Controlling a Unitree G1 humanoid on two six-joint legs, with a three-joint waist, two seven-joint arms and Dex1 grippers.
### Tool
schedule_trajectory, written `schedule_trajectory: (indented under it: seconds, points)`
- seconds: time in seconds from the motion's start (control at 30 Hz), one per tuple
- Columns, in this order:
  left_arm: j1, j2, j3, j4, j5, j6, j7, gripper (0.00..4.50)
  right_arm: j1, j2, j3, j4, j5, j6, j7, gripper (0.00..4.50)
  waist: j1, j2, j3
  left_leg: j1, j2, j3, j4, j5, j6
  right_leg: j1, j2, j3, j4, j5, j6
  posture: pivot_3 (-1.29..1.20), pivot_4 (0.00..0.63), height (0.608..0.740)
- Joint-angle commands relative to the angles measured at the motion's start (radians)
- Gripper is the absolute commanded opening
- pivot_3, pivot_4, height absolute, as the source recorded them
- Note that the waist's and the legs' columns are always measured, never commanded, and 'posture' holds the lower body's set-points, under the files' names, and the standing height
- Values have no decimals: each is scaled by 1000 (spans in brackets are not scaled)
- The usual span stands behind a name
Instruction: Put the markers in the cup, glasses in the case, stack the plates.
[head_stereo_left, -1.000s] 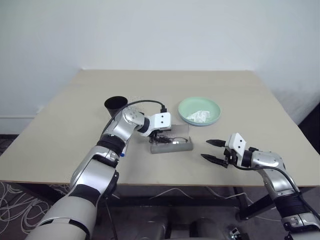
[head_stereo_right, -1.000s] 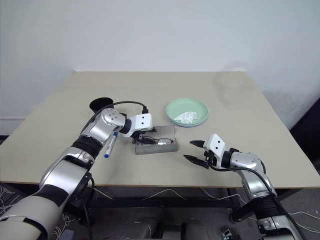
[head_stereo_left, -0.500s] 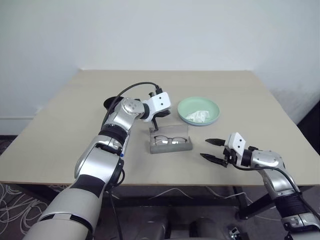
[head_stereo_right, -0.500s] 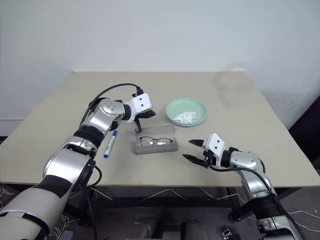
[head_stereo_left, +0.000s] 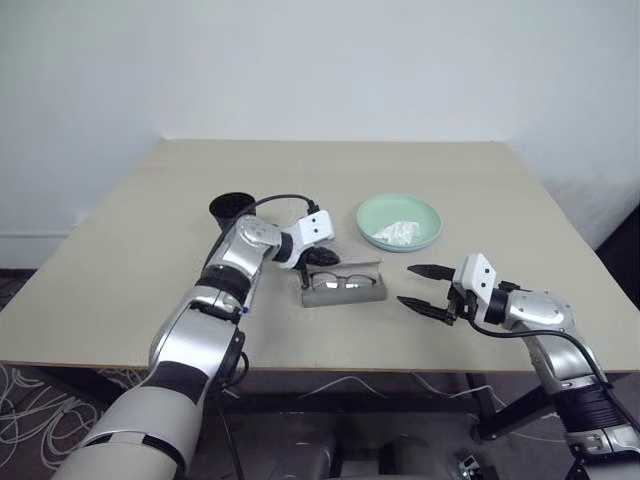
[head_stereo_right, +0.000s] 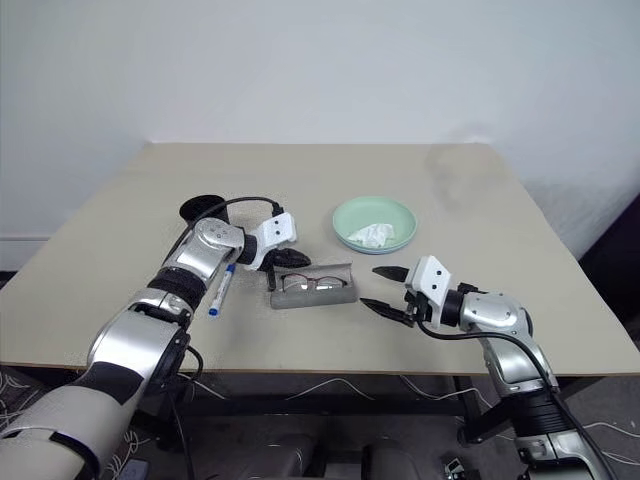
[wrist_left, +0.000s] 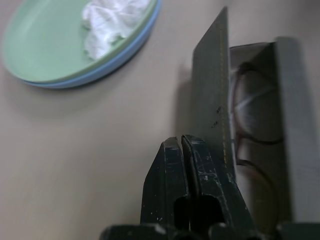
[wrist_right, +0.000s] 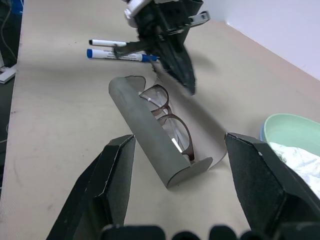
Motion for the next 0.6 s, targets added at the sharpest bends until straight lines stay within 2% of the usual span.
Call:
schedule_trajectory:
  seconds: [0.03, 0.17, 0.3, 0.47, 0.6]
  points:
    - [49, 31, 13, -166, -51, 75, -90, 20, -18, -10, -27, -28, 11, -12, -8, 3102, 0, 0, 0, 0, 0, 0, 0, 0, 0, 0, 0, 0, 0, 0, 0, 0, 0, 736]
    - [175, 79, -13, -382, -60, 162, -133, 20, -25, -5, -19, -21, 8, -16, -9, 3102, -4, 0, 0, 0, 0, 0, 0, 0, 0, -1, 0, 1, 0, 0, 0, 0, 0, 736]
    - [248, 114, -21, -502, -53, 224, -106, 20, -32, -2, -11, -13, 5, -19, -5, 3102, -4, 1, 0, 1, 0, 0, 0, 0, 0, -2, 0, 1, 0, 0, 0, 0, 0, 736]
    - [315, 100, 78, -614, -77, 283, 120, 20, -45, 3, 0, 2, 5, -31, 10, 3102, -4, 1, 0, 3, 0, 0, -1, 0, 0, 1, 0, 2, 0, 0, -1, 0, 0, 736]
    - [360, 70, 171, -706, -74, 423, 347, 20, -50, 10, 6, 11, 5, -37, 16, 3102, -4, 1, 0, 3, 0, -1, -1, 0, 0, 0, 0, 1, 0, 0, -1, 0, 0, 736]
